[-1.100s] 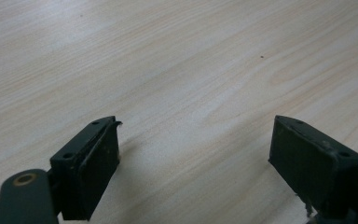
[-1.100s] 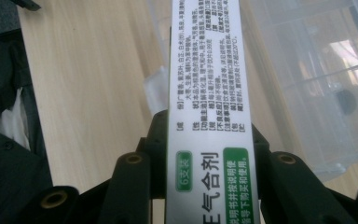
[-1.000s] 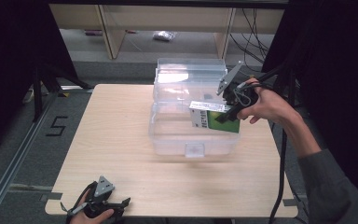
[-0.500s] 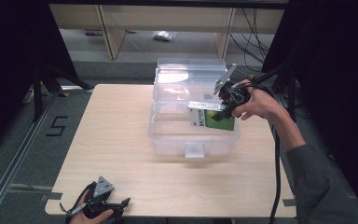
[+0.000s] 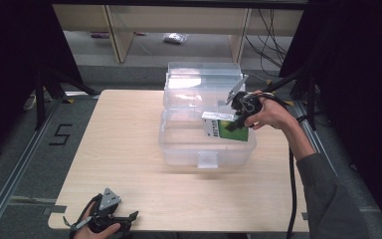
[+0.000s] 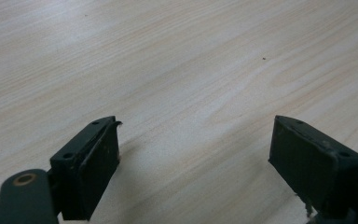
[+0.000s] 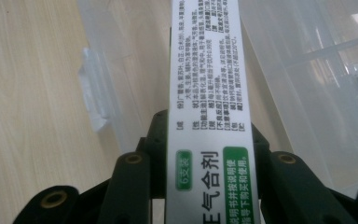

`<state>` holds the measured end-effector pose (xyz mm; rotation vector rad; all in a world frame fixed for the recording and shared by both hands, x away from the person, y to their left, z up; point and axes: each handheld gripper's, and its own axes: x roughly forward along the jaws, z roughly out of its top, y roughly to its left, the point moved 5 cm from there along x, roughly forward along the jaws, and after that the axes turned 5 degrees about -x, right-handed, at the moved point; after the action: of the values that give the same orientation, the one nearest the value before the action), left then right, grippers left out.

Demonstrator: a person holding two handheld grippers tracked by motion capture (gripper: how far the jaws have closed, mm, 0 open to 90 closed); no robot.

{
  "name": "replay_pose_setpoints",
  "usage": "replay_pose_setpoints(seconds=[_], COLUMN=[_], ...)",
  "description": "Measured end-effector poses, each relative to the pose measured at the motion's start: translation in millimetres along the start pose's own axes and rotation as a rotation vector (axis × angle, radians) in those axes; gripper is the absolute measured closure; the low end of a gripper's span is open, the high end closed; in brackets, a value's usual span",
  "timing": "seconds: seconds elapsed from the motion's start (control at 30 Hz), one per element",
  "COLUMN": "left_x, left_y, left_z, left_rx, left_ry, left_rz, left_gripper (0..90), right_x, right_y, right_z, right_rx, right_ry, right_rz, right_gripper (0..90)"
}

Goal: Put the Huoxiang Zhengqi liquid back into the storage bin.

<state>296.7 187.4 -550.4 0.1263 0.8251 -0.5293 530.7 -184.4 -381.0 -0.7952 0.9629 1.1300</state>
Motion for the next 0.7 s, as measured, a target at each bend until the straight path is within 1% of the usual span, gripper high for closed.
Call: replay_pose_setpoints(seconds=[0.03,0.07,0.13,0.2,0.23,0.27,0.3,0.33,0.37,0.43,0.47,0.5,0.53,0.6,0.63,0.67,0.7], left_x=[0.0,-2.0,-1.5,-1.6,-0.6,-0.2,0.0,0.1,0.4,0.6,-0.6,-0.8,-0.1,-0.1,0.7,0.2,-1.0], left_y=[0.0,0.3,-0.2,0.5,0.6,0.4,0.3,0.4,0.0,0.6,0.3,0.5,0.6,1.3,0.9,0.4,0.9], left_z=[0.0,0.1,-0.1,-0.4,0.2,0.4,0.3,0.0,0.0,0.3,-0.1,-0.4,-0.6,-0.4,-0.1,-0.1,-0.7], left_rx=[0.000,0.010,0.007,0.006,-0.002,-0.003,0.002,0.001,-0.005,-0.005,0.004,0.010,0.004,0.000,-0.004,0.001,0.017], left_ry=[0.000,0.016,0.012,0.013,0.006,0.003,-0.001,0.004,-0.003,-0.002,0.007,0.009,0.006,0.014,0.000,0.003,0.015], left_rz=[0.000,-0.009,-0.009,-0.002,0.001,0.003,0.003,0.002,0.005,0.009,-0.002,-0.005,-0.002,0.002,0.008,0.006,-0.003], left_gripper=[15.3,15.3,15.3,15.3,15.3,15.3,15.3,15.3,15.3,15.3,15.3,15.3,15.3,15.3,15.3,15.3,15.3], right_x=[1.4,2.8,6.2,8.7,10.6,11.7,13.6,15.0,16.5,19.6,20.7,22.4,23.4,26.0,27.1,28.4,29.2], right_y=[-0.9,1.3,-0.1,-0.8,-1.5,-1.9,-1.0,-0.6,-0.4,-1.4,-0.4,-0.6,0.9,-0.4,-1.0,-3.4,-0.7], right_z=[-0.6,-1.5,-3.0,-5.5,-6.4,-7.6,-8.6,-9.5,-10.4,-11.9,-13.0,-13.9,-14.6,-16.6,-17.4,-17.6,-19.4], right_rx=[-0.003,0.020,-0.005,-0.002,-0.011,-0.010,-0.005,-0.003,0.000,-0.011,0.000,-0.008,0.000,-0.004,-0.001,-0.034,-0.001], right_ry=[0.001,0.012,0.010,0.009,0.007,0.013,0.019,0.021,0.019,0.012,0.014,0.013,0.015,0.014,0.012,0.006,0.016], right_rz=[-0.006,-0.004,0.001,0.003,0.009,-0.002,0.007,0.009,0.015,0.016,0.019,0.019,0.027,0.028,0.023,0.019,0.029], right_gripper=[65.0,65.0,65.0,65.0,65.0,65.0,65.0,65.0,65.0,65.0,65.0,65.0,65.0,64.9,64.9,64.9,64.9])
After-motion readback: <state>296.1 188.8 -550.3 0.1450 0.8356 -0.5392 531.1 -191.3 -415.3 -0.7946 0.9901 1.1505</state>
